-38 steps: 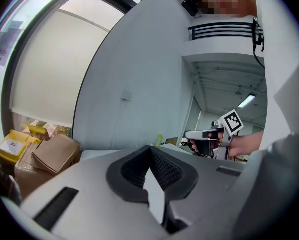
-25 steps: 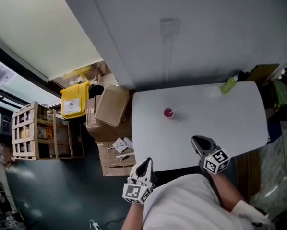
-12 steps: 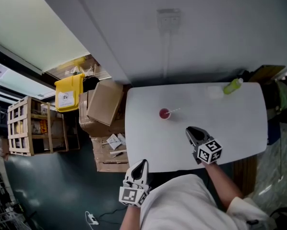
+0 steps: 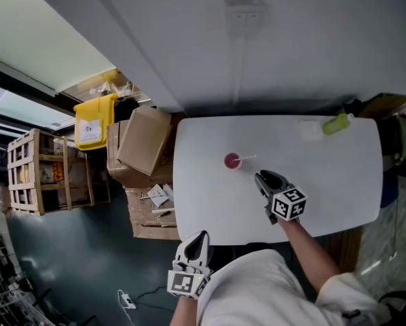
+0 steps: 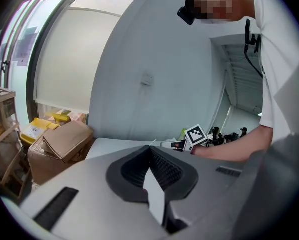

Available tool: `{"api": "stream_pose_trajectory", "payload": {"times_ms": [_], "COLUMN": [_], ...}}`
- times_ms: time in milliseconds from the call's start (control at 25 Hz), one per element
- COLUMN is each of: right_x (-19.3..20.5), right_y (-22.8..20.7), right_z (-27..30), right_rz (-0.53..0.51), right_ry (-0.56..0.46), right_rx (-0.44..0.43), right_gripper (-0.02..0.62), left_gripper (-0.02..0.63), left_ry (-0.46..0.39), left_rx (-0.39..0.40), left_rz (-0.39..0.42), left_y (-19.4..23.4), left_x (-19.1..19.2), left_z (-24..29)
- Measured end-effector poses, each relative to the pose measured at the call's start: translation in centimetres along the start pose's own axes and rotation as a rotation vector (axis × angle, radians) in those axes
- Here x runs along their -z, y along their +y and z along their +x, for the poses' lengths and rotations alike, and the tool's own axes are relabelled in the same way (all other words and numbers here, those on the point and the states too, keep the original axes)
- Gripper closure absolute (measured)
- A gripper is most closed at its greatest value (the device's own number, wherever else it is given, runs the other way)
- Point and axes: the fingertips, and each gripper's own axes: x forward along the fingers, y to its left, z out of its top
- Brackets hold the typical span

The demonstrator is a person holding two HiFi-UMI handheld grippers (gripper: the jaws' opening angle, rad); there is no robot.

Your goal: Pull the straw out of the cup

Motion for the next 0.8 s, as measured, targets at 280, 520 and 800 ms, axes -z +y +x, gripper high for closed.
{"api": "stream_pose_trajectory", "payload": {"times_ms": [280,520,800], "right_x": [0.5,0.8,0.5], "right_y": [-2.0,-2.7,-3.6], "right_z": [3.7,6.2,7.4], "right_rz": [0.059,0.097,0.126], "right_ry": [0.006,0.008,-0.021], "right_rx": [0.011,0.021,0.041], "right_gripper": [0.467,0.445,0.446], "left_gripper": [0.604,0.604,0.604], "left_ry": [0.018,0.036,0.057], "left_rx": [-0.037,-0.068,-0.096], "left_rz": [-0.014,-0.036,-0.032], "left_y": [0.2,0.8,1.2], "left_x": [0.9,1.9,2.6], "left_z": [0.4,0.1,0.2]}}
